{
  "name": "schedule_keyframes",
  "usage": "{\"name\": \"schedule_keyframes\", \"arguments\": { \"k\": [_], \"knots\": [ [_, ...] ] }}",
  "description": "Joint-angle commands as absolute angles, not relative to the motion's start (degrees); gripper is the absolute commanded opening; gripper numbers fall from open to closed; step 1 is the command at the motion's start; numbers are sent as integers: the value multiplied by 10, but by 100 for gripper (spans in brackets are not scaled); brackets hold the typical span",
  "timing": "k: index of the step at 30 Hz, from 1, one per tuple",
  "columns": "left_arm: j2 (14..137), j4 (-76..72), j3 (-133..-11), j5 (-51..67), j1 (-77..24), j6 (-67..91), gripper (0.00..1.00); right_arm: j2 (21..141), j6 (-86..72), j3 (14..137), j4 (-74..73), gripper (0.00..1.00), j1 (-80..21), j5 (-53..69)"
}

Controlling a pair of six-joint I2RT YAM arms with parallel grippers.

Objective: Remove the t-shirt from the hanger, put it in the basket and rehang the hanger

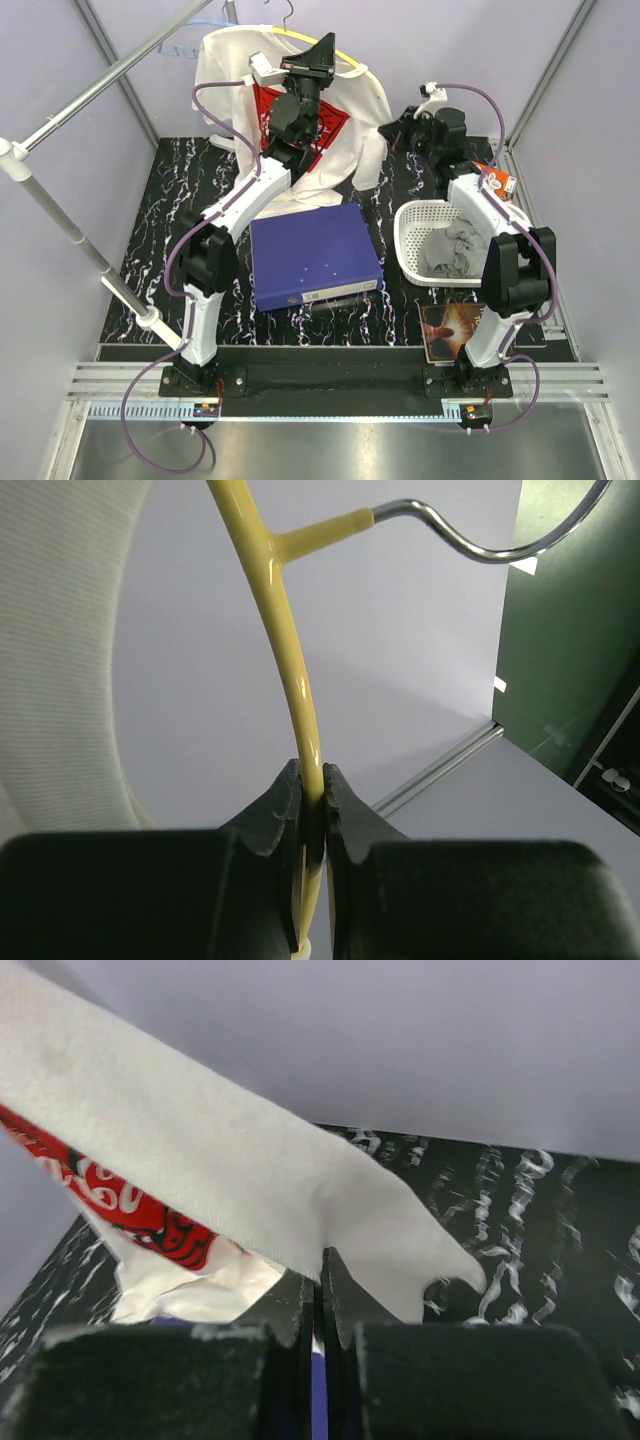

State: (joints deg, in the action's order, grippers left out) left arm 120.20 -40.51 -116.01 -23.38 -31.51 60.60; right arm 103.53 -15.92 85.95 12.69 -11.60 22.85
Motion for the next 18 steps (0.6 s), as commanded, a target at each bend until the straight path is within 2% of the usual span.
{"name": "schedule_keyframes", "arguments": {
  "k": [1, 7, 18],
  "knots": [
    [1176, -493, -1193, -245, -310, 589, 0, 966, -197, 783, 148, 0, -109, 16],
    [1165, -498, -1172, -257, -309, 582, 0, 930, -245, 713, 140, 0, -80, -104],
    [1154, -507, -1148, -286, -303, 608, 0, 923, -290, 634, 167, 0, -20, -83]
  ]
}}
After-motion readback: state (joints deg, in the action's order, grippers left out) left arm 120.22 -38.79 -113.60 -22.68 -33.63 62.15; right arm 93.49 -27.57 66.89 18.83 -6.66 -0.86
